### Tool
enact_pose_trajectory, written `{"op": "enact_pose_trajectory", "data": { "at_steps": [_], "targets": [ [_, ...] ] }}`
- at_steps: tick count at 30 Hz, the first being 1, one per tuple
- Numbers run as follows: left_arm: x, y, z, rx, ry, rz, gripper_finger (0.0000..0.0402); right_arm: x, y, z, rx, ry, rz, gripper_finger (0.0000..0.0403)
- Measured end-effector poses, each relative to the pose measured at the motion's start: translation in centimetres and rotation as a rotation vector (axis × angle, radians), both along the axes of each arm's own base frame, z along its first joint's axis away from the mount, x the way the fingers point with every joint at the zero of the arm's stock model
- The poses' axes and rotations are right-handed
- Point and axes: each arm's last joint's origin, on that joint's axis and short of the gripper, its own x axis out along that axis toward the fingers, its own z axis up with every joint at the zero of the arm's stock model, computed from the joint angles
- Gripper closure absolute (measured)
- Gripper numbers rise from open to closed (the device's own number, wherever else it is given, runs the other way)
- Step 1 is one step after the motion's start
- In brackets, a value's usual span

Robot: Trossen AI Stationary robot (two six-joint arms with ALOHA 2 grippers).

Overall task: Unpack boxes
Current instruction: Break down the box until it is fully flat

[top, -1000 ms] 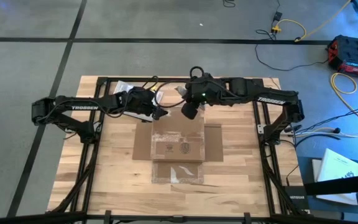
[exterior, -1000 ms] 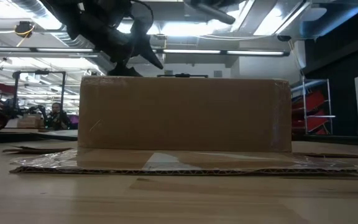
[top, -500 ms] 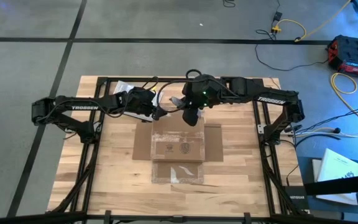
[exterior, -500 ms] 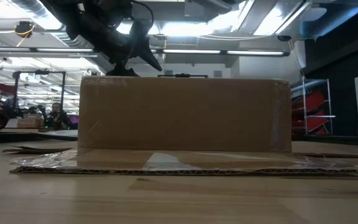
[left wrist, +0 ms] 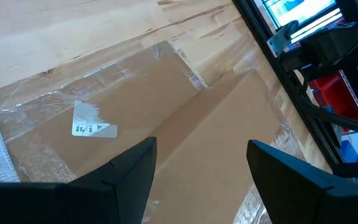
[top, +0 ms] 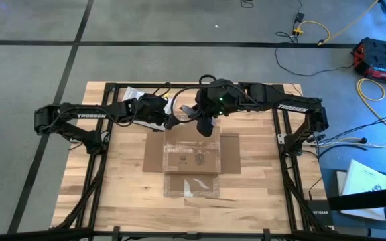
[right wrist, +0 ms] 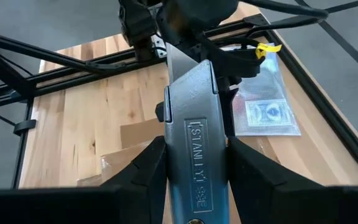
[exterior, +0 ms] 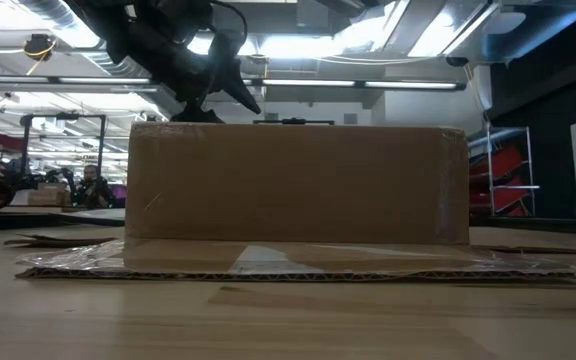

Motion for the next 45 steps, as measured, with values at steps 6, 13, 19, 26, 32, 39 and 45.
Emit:
{"op": "enact_pose_trajectory", "data": {
  "at_steps": [6,13,19,26,32,39,45],
  "targets": [
    [0.00,0.00,0.01,0.000,-0.001,0.000,0.0163,-0.11,0.03,-0.15,0.009,0.018,-0.011,0.0285],
    [0.00,0.00,0.00,0.000,-0.001,0.000,0.0163,-0.12,0.00,-0.13,0.011,0.017,-0.020,0.0285],
    [0.00,0.00,0.01,0.000,-0.001,0.000,0.0163,-0.13,0.00,-0.12,0.027,0.015,-0.033,0.0285],
    [0.00,0.00,0.01,0.000,-0.001,0.000,0.0163,-0.22,-0.04,-0.20,0.029,0.027,-0.036,0.0285],
    [0.00,0.00,0.01,0.000,-0.001,0.000,0.0163,-0.32,-0.08,-0.31,0.029,0.042,-0.038,0.0285],
    [0.00,0.00,0.01,0.000,-0.001,0.000,0.0163,-0.33,-0.08,-0.32,0.029,0.043,-0.038,0.0285],
    [0.00,0.00,0.01,0.000,-0.001,0.000,0.0163,-0.34,-0.08,-0.33,0.029,0.045,-0.038,0.0285]
  ]
}}
